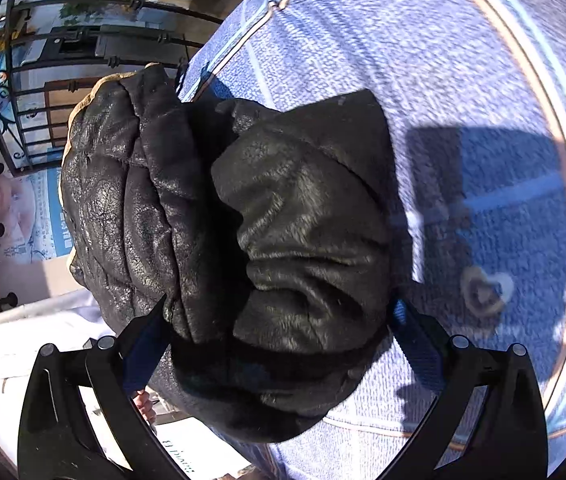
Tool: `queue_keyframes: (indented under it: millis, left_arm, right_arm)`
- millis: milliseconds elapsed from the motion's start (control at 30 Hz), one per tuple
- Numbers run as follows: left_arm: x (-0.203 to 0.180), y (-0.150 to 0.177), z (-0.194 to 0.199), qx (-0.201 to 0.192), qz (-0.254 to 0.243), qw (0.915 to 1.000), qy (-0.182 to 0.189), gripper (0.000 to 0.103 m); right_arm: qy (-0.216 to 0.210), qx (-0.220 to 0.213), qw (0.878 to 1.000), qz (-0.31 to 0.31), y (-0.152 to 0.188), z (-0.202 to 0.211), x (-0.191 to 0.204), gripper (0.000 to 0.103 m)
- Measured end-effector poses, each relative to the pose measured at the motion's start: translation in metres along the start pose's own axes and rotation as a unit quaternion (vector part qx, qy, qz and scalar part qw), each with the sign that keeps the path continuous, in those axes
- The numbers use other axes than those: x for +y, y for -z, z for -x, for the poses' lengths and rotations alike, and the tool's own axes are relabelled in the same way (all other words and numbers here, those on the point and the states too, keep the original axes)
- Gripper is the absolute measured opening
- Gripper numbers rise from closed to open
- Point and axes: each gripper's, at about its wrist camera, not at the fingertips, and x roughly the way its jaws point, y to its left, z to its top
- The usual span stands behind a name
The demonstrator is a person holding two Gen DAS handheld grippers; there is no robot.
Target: Fold large clothes
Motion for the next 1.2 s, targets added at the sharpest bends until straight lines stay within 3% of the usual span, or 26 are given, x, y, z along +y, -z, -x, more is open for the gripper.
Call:
queue_keyframes:
  millis: [167, 367, 433, 500, 633, 767, 867, 933, 967, 1067, 1100, 1133, 1200]
  left_arm:
    - [0.002, -0.014, -0.016, 0.018, 0.0, 0.9996, 0.02, 0.098]
    - [-0.029, -0.03, -0.023, 0.007, -0.065, 0.9964, -0.054, 0.098]
    - [-0.04, -0.029, -0.019, -0.002, -0.087, 0.9937, -0.071, 0.086]
    - [-0.049, -0.025, -0.014, -0.013, -0.104, 0.9913, -0.08, 0.075]
    - [-0.063, -0.016, -0.004, -0.031, -0.117, 0.9883, -0.093, 0.046]
    - [-0.085, -0.007, 0.018, -0.063, -0.129, 0.9842, -0.104, 0.035]
    - [-0.096, -0.001, 0.046, -0.088, -0.128, 0.9843, -0.083, 0.032]
    - [-0.114, 0.003, 0.062, -0.101, -0.147, 0.9809, -0.078, 0.031]
    - [-0.113, 0.026, 0.081, -0.107, -0.162, 0.9777, -0.08, 0.031]
    - [-0.153, 0.04, 0.105, -0.136, -0.225, 0.9606, -0.089, 0.03]
    - [-0.164, 0.044, 0.111, -0.146, -0.245, 0.9542, -0.089, 0.03]
    - [-0.18, 0.05, 0.119, -0.159, -0.271, 0.9452, -0.089, 0.03]
    - [-0.211, 0.058, 0.134, -0.187, -0.316, 0.9268, -0.081, 0.03]
  right_arm:
    - [-0.016, 0.0, 1.0, -0.012, -0.015, -0.015, 0.006, 0.098]
    - [0.017, -0.024, 0.999, -0.021, -0.027, -0.033, 0.02, 0.099]
    - [0.033, -0.034, 0.999, -0.013, -0.024, -0.032, 0.026, 0.097]
    - [0.046, -0.049, 0.998, 0.011, -0.019, -0.026, 0.036, 0.088]
    - [0.073, -0.072, 0.993, 0.067, -0.005, -0.009, 0.061, 0.059]
    - [0.125, -0.085, 0.978, 0.144, 0.011, 0.003, 0.1, 0.045]
    - [0.16, -0.108, 0.96, 0.201, 0.028, 0.018, 0.138, 0.041]
    - [0.196, -0.13, 0.939, 0.252, 0.045, 0.03, 0.163, 0.039]
    - [0.211, -0.141, 0.927, 0.277, 0.054, 0.036, 0.176, 0.038]
    - [0.247, -0.174, 0.887, 0.348, 0.092, 0.063, 0.199, 0.037]
    - [0.26, -0.187, 0.87, 0.375, 0.101, 0.069, 0.209, 0.036]
    - [0.277, -0.205, 0.845, 0.41, 0.117, 0.079, 0.222, 0.036]
    - [0.285, -0.231, 0.823, 0.433, 0.137, 0.103, 0.234, 0.036]
